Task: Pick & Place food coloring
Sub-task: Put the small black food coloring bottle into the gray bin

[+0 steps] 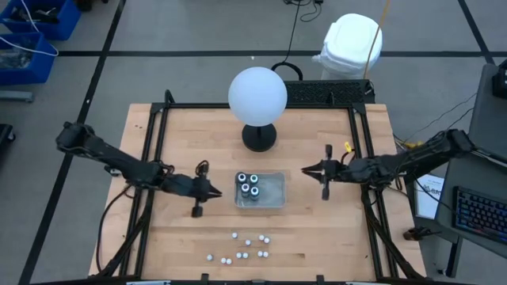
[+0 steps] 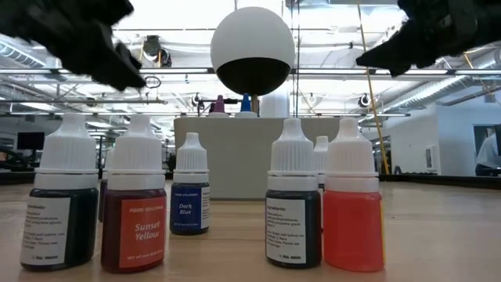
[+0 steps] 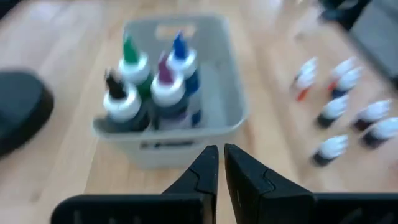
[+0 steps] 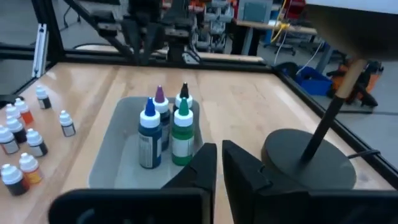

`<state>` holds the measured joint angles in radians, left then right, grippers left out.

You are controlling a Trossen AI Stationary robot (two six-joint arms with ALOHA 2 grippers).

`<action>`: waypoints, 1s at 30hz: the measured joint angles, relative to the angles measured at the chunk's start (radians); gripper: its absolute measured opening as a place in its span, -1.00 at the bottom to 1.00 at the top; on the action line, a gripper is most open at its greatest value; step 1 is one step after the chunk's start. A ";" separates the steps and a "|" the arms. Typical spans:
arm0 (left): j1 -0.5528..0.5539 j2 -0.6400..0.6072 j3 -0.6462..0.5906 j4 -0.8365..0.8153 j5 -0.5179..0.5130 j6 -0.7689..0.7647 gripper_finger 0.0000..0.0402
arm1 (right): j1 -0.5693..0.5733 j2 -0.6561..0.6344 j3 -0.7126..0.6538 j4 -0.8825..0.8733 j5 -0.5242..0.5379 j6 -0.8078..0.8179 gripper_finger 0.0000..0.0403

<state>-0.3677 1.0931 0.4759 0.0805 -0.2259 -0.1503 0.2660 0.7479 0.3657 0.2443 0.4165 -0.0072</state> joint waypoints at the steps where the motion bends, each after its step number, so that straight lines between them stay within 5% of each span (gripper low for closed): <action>1: -0.012 -0.017 0.000 0.002 0.009 0.013 -0.82 | -0.002 -0.008 -0.023 0.032 -0.002 -0.008 -0.90; 16: -0.119 -0.015 -0.028 0.086 -0.010 0.232 -0.83 | -0.004 -0.017 -0.318 0.603 0.001 -0.128 -1.00; 24: -0.159 0.088 -0.115 0.402 -0.013 0.350 -0.84 | 0.003 -0.016 -0.287 0.555 -0.002 -0.137 -1.00; 30: -0.165 0.091 -0.134 0.401 -0.018 0.350 -0.96 | 0.123 0.067 0.010 0.193 0.007 -0.154 -1.00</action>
<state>-0.5331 1.1842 0.3416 0.4816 -0.2439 0.1997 0.3886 0.8150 0.3761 0.4370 0.4235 -0.1616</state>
